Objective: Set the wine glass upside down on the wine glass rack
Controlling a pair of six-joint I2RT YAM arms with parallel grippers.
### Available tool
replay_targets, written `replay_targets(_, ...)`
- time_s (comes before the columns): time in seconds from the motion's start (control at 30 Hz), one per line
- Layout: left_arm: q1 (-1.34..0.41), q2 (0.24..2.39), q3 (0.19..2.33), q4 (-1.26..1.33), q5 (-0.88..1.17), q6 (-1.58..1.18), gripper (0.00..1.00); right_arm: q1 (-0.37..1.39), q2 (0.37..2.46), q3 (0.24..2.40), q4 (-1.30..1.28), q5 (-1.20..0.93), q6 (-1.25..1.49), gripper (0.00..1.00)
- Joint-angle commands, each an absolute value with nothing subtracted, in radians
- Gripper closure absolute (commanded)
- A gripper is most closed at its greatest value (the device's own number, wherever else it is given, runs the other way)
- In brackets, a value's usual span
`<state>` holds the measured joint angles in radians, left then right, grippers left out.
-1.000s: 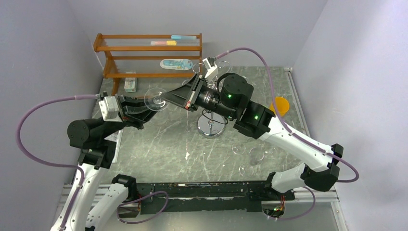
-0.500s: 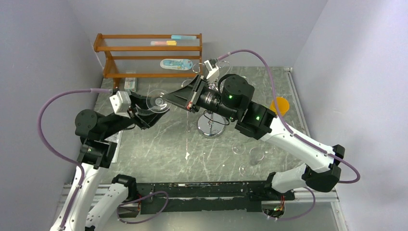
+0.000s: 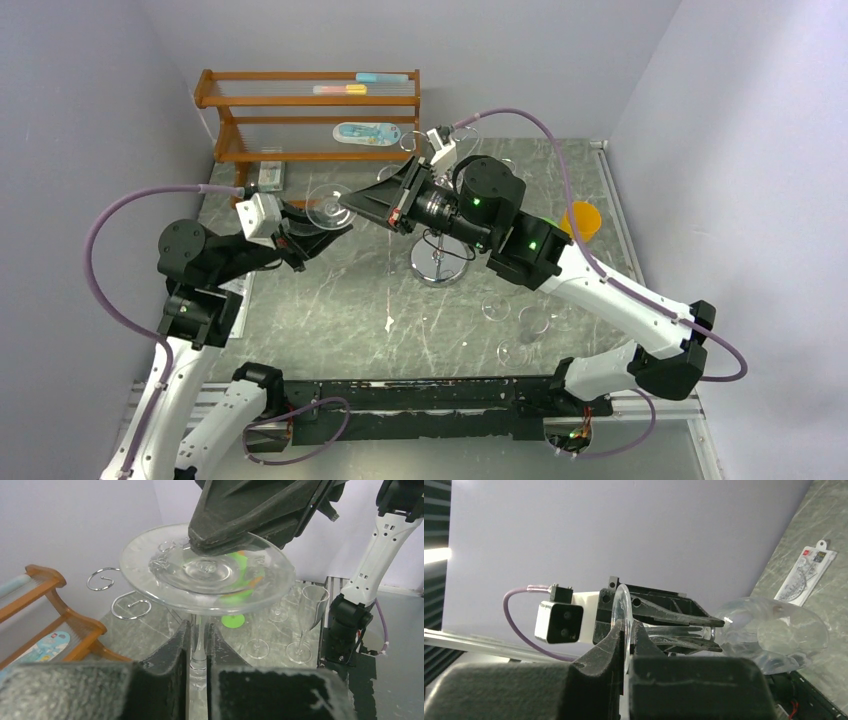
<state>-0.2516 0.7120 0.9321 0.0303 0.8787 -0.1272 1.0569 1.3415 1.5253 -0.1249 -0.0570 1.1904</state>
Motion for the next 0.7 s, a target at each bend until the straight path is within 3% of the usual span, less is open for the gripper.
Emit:
replay_targets(0.0, -0.241, 0.711, 0.944, 0.014, 0.846, -0.097, 0.95, 1.056, 1.313, 1.53, -0.064, -0.084, 1.201, 1.0)
replay_targets(0.3, -0.241, 0.714, 0.936, -0.031, 0.861, -0.032, 0.95, 1.05, 1.306, 1.526, -0.067, -0.068, 1.193, 0.97)
replay_targets(0.4, -0.241, 0.707, 0.917, -0.009, 0.797, -0.059, 0.95, 1.043, 1.298, 1.517, -0.09, -0.033, 1.171, 0.59)
replay_targets(0.47, -0.241, 0.7, 0.9, -0.008, 0.737, -0.08, 0.95, 1.036, 1.284, 1.502, -0.114, 0.01, 1.142, 0.42)
replay_targets(0.57, -0.24, 0.69, 0.867, 0.026, 0.658, -0.114, 0.95, 1.007, 1.245, 1.461, -0.155, 0.094, 1.095, 0.3)
replay_targets(0.67, -0.241, 0.689, 0.836, 0.053, 0.626, -0.14, 0.95, 0.943, 1.177, 1.414, -0.195, 0.162, 1.059, 0.26)
